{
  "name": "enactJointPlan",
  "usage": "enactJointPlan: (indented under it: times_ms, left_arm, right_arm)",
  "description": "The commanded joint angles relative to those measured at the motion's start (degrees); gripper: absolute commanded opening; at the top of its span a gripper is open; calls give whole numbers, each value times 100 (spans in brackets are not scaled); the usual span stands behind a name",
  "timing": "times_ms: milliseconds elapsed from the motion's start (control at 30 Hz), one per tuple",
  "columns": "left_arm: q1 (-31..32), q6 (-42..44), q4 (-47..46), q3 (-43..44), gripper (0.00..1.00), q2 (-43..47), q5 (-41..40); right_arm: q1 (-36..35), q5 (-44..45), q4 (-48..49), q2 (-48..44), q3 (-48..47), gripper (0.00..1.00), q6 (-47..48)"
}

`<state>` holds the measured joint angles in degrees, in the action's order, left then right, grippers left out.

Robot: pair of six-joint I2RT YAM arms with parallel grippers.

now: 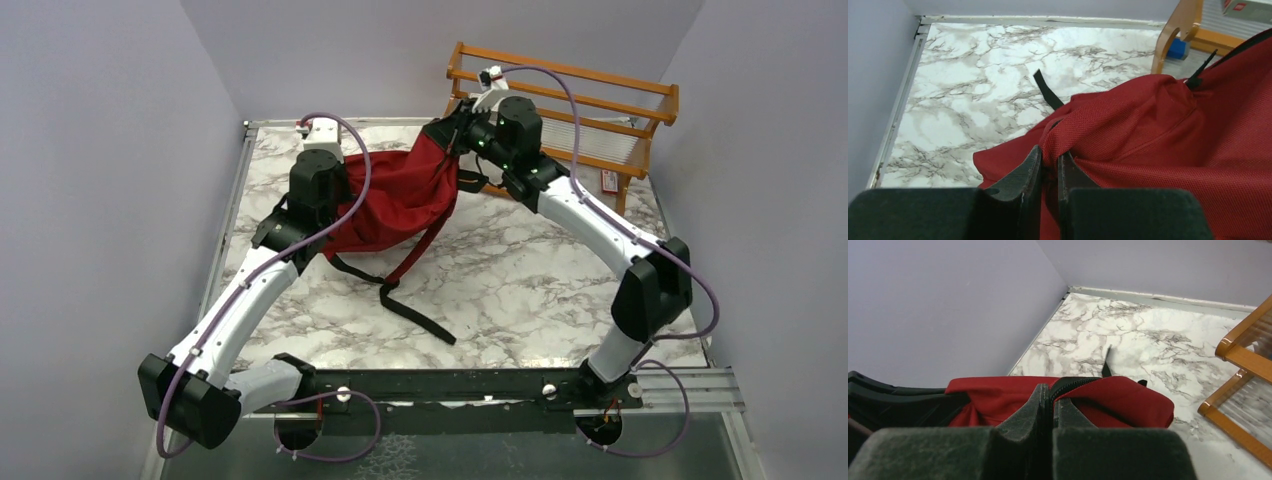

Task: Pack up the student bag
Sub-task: Adjust the student bag at the center of the board.

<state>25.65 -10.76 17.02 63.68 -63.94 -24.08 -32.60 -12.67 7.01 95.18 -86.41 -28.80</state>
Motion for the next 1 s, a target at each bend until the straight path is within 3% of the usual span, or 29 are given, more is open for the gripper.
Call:
enactJointPlan:
  times_ms: [0,200,433,700,800,967]
  left_arm:
    - [-324,456,-869,187,0,-7,331]
    - [-763,548,-994,169,0,-59,653]
    - [-790,243,-1019,-403,0,101,1110]
    - [-789,-822,-1318,-1703,0,233,2851]
    - [-790,-1170,-1425,-2164,12,252,3221]
    - [-790,-1316,-1442,-2607,38,446,3286]
  right_arm:
    - [-10,-185,1426,488,-125,1,248]
    - [34,-332,1766,1165,-392,0,237]
    - [34,-106,1800,839,484,1,336]
    - [43,1674,972,-128,1986,2,688]
    - [51,2076,656,-407,2487,4,705]
    - [52,1980,485,-787,3344,12,503]
